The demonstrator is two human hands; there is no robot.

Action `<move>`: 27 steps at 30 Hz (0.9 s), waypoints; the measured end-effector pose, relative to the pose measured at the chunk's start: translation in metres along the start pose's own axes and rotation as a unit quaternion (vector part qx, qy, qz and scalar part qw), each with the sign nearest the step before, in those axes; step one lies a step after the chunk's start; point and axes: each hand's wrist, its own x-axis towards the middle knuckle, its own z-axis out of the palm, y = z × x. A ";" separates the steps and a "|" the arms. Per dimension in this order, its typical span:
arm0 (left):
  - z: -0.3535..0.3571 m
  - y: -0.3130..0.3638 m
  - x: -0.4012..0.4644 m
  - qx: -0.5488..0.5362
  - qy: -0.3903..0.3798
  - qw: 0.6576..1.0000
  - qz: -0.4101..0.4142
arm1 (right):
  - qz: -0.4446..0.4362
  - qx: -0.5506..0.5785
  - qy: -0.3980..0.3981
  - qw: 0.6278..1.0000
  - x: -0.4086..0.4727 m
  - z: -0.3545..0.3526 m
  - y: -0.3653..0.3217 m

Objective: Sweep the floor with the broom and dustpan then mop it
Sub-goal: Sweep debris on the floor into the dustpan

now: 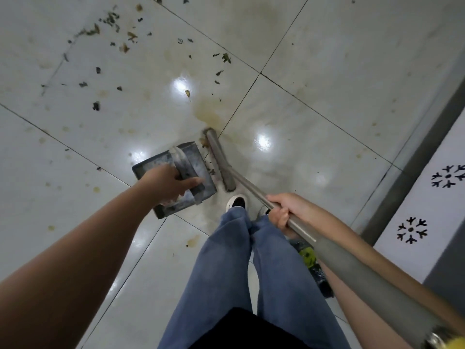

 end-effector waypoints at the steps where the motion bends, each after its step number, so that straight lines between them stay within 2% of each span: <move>1: -0.001 -0.003 -0.002 0.007 0.001 1.000 -0.003 | 0.000 -0.012 0.008 1.000 -0.004 0.003 0.003; 4: -0.001 -0.012 -0.007 0.017 0.014 1.000 -0.016 | -0.054 -0.073 0.065 0.994 -0.021 0.003 0.011; 7: 0.008 -0.022 -0.015 0.045 0.015 0.999 -0.020 | -0.119 -0.061 0.099 0.986 -0.026 -0.001 0.007; 10: 0.020 -0.034 -0.027 0.014 0.002 0.999 -0.050 | -0.119 -0.068 0.133 0.981 -0.007 0.006 -0.006; 13: 0.035 -0.045 -0.043 0.000 0.011 0.998 -0.066 | -0.122 -0.135 0.131 0.974 0.019 0.019 -0.003; 15: 0.047 -0.050 -0.055 0.002 0.028 0.997 -0.065 | -0.107 -0.181 0.098 0.973 0.034 0.025 0.011; 17: 0.059 -0.051 -0.071 0.016 0.039 0.997 -0.065 | -0.067 -0.142 0.055 0.986 0.038 0.024 0.032; 20: 0.079 -0.054 -0.098 0.005 0.053 0.997 -0.056 | -0.074 -0.126 0.028 0.989 0.035 0.012 0.066; 22: 0.091 -0.057 -0.116 -0.031 0.051 0.997 -0.055 | -0.092 -0.106 0.040 0.989 0.028 -0.004 0.088; 27: 0.120 -0.069 -0.152 -0.037 0.051 0.997 -0.056 | -0.142 -0.047 0.070 0.986 0.016 -0.044 0.128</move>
